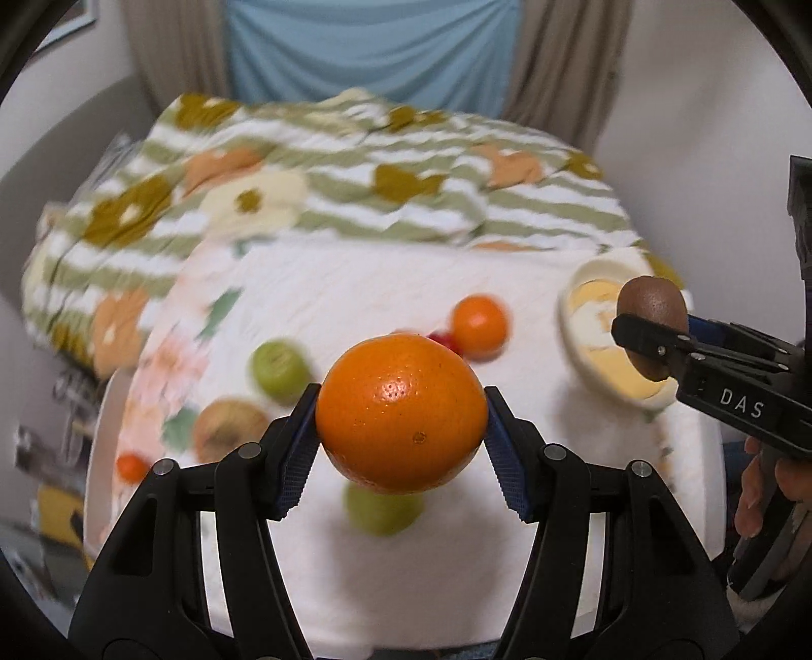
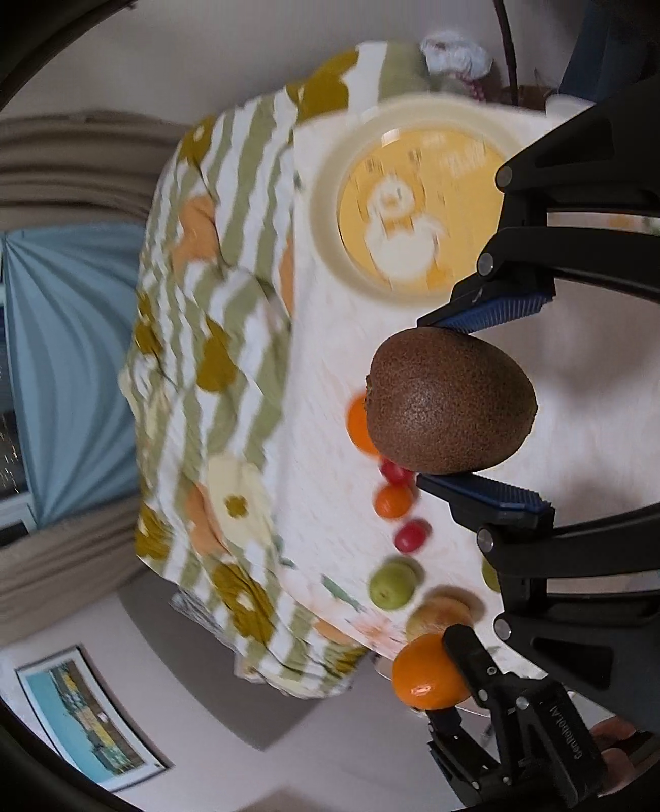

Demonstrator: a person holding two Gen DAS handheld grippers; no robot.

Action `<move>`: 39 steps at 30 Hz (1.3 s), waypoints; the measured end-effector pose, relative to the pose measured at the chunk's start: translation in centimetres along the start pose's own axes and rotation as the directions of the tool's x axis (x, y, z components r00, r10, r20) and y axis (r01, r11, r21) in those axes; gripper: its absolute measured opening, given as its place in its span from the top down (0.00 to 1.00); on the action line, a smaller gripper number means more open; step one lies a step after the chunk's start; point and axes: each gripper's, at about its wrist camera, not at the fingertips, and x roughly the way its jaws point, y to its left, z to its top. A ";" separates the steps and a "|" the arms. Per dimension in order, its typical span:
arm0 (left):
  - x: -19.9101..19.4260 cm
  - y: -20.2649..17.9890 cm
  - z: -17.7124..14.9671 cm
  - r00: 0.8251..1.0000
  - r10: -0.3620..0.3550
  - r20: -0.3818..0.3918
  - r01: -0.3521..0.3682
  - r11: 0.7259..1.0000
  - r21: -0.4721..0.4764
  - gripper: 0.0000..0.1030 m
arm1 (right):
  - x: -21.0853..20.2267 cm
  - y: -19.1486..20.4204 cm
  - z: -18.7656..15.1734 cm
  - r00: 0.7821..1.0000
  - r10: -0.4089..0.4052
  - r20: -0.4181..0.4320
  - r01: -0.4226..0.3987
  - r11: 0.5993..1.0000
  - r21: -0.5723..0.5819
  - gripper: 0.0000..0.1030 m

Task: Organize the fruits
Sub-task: 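Place the orange in the cream bowl with the left tool while the right tool places the kiwi beside it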

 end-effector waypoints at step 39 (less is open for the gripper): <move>20.5 -24.7 8.6 0.891 -0.330 -0.311 0.453 0.700 0.552 0.33 | 0.3 -18.5 -2.4 0.906 -0.412 -0.099 0.396 0.740 0.543 0.53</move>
